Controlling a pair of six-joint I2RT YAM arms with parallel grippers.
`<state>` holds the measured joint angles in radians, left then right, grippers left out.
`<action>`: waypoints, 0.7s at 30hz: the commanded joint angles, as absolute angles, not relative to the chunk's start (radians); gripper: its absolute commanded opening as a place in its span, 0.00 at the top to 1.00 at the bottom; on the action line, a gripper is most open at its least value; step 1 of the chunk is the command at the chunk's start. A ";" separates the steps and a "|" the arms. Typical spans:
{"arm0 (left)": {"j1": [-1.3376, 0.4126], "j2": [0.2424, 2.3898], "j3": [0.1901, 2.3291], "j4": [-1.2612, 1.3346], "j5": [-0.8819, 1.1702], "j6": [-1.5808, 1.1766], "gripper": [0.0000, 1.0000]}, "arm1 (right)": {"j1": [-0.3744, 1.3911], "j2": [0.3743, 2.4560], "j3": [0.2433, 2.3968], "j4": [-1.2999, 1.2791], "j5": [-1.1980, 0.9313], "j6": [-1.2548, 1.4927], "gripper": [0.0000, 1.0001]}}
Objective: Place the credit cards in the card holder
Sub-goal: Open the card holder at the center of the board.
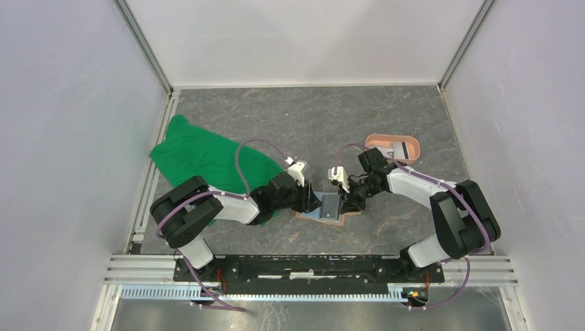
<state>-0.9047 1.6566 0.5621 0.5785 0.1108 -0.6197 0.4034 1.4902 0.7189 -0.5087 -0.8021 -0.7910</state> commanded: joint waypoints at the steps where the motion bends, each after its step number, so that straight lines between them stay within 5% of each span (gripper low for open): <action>1: -0.898 1.591 0.562 0.592 0.151 -0.586 0.56 | 0.396 1.460 0.779 -0.601 -0.857 -0.872 0.84; 11: -0.896 1.411 0.620 0.472 0.176 -0.511 0.53 | 0.266 1.317 0.834 -0.751 -0.938 -1.054 0.80; 16: -0.869 1.282 0.645 0.380 0.152 -0.443 0.51 | 0.070 1.220 0.881 -0.556 -0.867 -0.860 0.70; 21: -0.752 1.171 0.705 0.305 0.218 -0.443 0.09 | -0.108 1.254 0.956 -0.317 -0.741 -0.610 0.45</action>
<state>-0.8368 1.2541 0.6224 0.3519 0.1673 -0.4969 -0.0216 1.2308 0.8635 -0.5350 -0.8349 -0.8120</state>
